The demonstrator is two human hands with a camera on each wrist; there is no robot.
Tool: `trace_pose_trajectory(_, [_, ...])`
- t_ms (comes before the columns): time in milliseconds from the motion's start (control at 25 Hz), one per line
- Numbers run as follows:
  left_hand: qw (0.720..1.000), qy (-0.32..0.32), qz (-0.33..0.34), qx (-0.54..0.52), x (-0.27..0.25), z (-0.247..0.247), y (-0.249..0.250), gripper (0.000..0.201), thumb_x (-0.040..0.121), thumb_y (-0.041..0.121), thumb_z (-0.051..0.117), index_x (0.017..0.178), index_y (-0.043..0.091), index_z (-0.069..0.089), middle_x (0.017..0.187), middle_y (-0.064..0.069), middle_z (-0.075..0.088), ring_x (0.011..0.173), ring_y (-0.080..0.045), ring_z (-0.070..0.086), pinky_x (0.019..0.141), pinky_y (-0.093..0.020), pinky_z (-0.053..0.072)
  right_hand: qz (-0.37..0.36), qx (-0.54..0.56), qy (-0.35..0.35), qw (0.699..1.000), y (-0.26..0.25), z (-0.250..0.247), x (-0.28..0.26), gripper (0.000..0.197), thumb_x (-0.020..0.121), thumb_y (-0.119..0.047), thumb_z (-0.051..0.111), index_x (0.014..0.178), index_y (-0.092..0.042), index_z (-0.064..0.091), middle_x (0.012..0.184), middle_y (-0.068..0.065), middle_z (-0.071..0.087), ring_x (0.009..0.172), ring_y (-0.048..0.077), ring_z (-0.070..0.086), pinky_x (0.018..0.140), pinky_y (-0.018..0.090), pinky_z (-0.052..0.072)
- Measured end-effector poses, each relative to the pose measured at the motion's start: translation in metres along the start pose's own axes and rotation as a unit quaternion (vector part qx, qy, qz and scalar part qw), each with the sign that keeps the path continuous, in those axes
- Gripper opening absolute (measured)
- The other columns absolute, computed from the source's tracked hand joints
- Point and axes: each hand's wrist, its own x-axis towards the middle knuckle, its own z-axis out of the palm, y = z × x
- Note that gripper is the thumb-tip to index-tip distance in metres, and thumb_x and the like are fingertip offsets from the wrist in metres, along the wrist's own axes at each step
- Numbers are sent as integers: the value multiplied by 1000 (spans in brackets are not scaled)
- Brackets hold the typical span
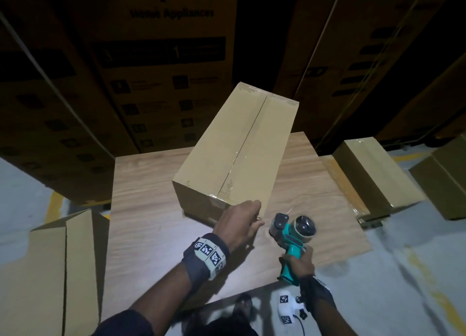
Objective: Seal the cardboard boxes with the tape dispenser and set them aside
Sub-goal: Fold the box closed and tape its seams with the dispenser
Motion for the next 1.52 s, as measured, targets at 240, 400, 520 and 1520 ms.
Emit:
trace_pose_trajectory(240, [929,26,-141,-342,-11,-42,-30,17,88,28,80,97,15,75,83,3,73,80,-15,70,72,-29,56,-134,137,-77,978,-80,-56,-50,63,89,5,64,137,-27,38,109,14,62,83,33,66,64,43,57])
trace_pose_trajectory(400, [859,78,-204,-463,-15,-84,-42,20,97,24,68,108,9,75,97,-10,79,95,-32,75,95,-53,57,-286,101,-96,948,-121,-88,-105,73,89,3,68,133,-48,39,116,5,60,93,30,66,72,41,58])
trace_pose_trajectory(520, [829,65,-204,-517,-19,-108,-28,32,103,33,57,114,7,74,106,-12,78,101,-28,75,103,-49,54,-456,13,-69,887,-134,-86,-144,78,90,2,69,130,-57,39,106,-17,60,85,16,65,68,33,60])
trace_pose_trajectory(1520, [623,171,-399,-650,-55,-59,-48,8,90,-1,70,97,-2,74,82,-14,76,70,-17,73,64,-28,64,-658,-149,28,737,-128,-16,-180,33,81,-17,68,109,-27,53,102,-9,65,75,2,58,54,26,52])
